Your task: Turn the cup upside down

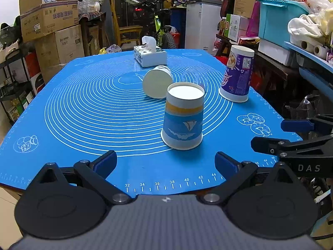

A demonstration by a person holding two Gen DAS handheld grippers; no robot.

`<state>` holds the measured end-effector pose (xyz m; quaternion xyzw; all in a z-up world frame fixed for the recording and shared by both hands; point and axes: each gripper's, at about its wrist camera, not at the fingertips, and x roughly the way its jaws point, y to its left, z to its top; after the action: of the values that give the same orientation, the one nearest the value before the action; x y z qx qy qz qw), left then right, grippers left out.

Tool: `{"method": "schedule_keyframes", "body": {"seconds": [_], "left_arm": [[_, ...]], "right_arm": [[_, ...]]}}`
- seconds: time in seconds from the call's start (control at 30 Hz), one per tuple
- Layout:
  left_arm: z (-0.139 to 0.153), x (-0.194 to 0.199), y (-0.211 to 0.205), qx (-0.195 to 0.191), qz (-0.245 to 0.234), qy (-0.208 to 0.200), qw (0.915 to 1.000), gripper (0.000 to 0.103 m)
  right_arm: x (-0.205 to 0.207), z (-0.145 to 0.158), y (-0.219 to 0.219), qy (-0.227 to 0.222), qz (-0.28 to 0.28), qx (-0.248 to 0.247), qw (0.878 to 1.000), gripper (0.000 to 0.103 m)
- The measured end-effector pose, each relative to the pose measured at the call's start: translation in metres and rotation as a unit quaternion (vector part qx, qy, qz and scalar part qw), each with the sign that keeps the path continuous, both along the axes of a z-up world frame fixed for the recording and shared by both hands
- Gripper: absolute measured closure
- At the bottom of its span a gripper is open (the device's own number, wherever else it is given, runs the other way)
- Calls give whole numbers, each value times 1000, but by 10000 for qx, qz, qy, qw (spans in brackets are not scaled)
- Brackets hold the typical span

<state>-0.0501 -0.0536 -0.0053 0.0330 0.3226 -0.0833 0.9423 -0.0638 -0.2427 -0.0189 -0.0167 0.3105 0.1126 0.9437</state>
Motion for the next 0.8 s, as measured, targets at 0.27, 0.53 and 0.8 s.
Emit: {"method": "schedule_keyframes", "body": {"seconds": [0.27,0.53,0.8], "left_arm": [[0,1,0,7,-2,9,10000,4],[-1,1,-1,10,-9,9,10000,4],[-1,1,-1,13,-5,12,10000,4]], "right_arm": [[1,-3,-1,31,-24,13,10000,22],[2,-3,-2,44,-29,9,10000,22],[3,-3,-3,82,-2,22,10000,22]]}}
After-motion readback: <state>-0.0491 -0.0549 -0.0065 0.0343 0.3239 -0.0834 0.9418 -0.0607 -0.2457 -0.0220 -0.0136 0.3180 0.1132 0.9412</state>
